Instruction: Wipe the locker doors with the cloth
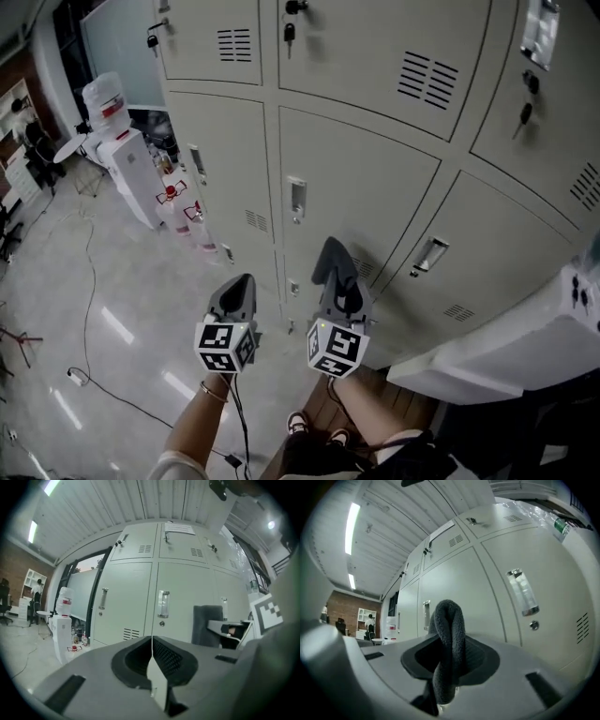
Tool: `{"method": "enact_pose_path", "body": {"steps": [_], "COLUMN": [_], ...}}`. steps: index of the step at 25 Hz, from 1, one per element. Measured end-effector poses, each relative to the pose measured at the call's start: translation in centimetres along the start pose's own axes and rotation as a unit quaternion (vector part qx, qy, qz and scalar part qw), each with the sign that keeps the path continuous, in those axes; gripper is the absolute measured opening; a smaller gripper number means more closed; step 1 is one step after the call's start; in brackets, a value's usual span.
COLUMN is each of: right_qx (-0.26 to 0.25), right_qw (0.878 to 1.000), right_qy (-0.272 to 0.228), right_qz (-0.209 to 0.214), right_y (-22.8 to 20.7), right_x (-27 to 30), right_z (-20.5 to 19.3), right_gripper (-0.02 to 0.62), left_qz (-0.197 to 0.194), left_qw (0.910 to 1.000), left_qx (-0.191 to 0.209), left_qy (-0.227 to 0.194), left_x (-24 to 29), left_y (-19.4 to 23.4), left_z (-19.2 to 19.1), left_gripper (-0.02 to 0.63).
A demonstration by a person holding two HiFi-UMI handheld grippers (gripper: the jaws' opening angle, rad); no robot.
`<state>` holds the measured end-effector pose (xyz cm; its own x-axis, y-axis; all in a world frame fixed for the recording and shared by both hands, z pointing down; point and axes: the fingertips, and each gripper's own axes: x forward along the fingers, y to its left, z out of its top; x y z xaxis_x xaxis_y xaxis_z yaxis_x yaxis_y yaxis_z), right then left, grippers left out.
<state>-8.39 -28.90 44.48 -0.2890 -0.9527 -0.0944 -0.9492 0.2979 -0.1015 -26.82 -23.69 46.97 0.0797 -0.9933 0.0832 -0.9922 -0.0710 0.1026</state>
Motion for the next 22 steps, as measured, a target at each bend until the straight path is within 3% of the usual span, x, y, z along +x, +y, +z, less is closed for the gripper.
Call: {"method": "enact_pose_path", "body": {"steps": [5,11,22], "right_qx": [-0.011,-0.017,-0.021], "right_qw": [1.000,1.000,1.000], "right_qy": [-0.010,-0.013,0.005], "right_qz": [0.016,0.023,0.000], "right_y": [4.4,7.2,8.6], "right_x": [3.6,6.5,9.5], "right_z": [-2.8,-4.9,-6.8], "right_gripper": [0.084,0.084,0.084], "left_qz": [0.004,0.015,0.031], "left_qw": [0.9998,0.9996,0.9985], "left_qx": [-0.005,-0.023,-0.044], "left_qy": [-0.021,-0.011,-0.015], "left_x": [0.6,1.0,1.5], "left_y": [4.2,7.6,10.4], "left_z": [-0.8,-3.8,-5.0], "left_gripper": [0.011,0.011,0.011]}}
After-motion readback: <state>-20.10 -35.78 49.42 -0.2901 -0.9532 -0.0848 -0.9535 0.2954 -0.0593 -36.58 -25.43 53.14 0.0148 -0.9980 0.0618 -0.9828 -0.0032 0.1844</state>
